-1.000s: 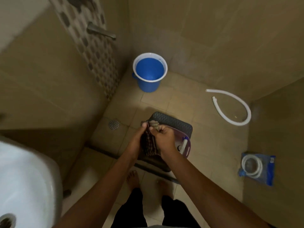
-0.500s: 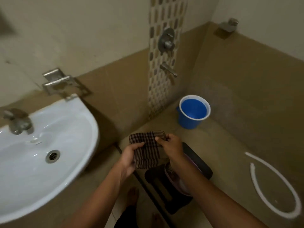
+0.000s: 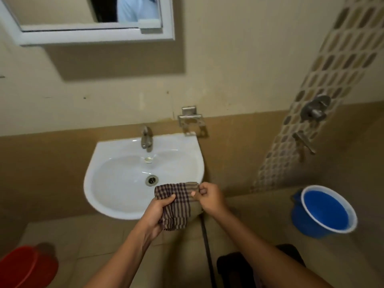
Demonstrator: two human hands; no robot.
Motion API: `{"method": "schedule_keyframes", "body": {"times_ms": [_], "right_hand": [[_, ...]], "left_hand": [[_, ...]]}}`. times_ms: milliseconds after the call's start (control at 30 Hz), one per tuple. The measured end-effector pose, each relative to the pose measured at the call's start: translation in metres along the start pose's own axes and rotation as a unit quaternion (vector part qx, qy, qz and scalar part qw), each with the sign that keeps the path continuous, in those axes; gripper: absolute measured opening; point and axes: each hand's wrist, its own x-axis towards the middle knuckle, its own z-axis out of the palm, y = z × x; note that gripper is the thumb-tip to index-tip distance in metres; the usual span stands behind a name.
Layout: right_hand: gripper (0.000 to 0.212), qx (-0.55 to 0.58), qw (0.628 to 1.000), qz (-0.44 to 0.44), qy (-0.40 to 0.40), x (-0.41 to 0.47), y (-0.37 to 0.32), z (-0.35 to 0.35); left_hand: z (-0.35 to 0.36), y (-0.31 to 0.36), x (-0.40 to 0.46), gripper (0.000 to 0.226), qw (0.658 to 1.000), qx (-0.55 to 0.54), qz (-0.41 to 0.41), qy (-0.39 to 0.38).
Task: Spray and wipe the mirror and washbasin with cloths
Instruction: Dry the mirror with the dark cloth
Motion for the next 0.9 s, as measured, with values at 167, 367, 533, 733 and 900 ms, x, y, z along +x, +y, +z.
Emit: {"method": "schedule_keyframes", "body": {"times_ms": [167,367,533,733,900], "right_hand": [[0.027,-0.106,0.989,-0.095,-0.045,0.013,-0.066,0.03],[0.044,-0.22,0.948,-0.23,-0.008,0.036,-0.141,0.049],[0.049,-0.272,0.887,-0.364,0.087,0.063,-0.21,0.05],[0.057,-0.324,0.81,-0.441,0.211,0.09,-0.29,0.038],[0.059,-0.306,0.779,-0.472,0.277,0.101,-0.343,0.007]], "left_hand": [[-0.059,0.037,0.0,0.02,0.994,-0.043,0.066,0.072],[-0.129,0.097,0.008,0.023,0.976,-0.076,0.139,0.147],[-0.157,0.175,0.012,0.024,0.95,-0.069,0.254,0.169],[-0.167,0.28,-0.001,0.023,0.889,-0.049,0.403,0.213],[-0.163,0.34,-0.021,0.022,0.822,-0.062,0.509,0.248]]}}
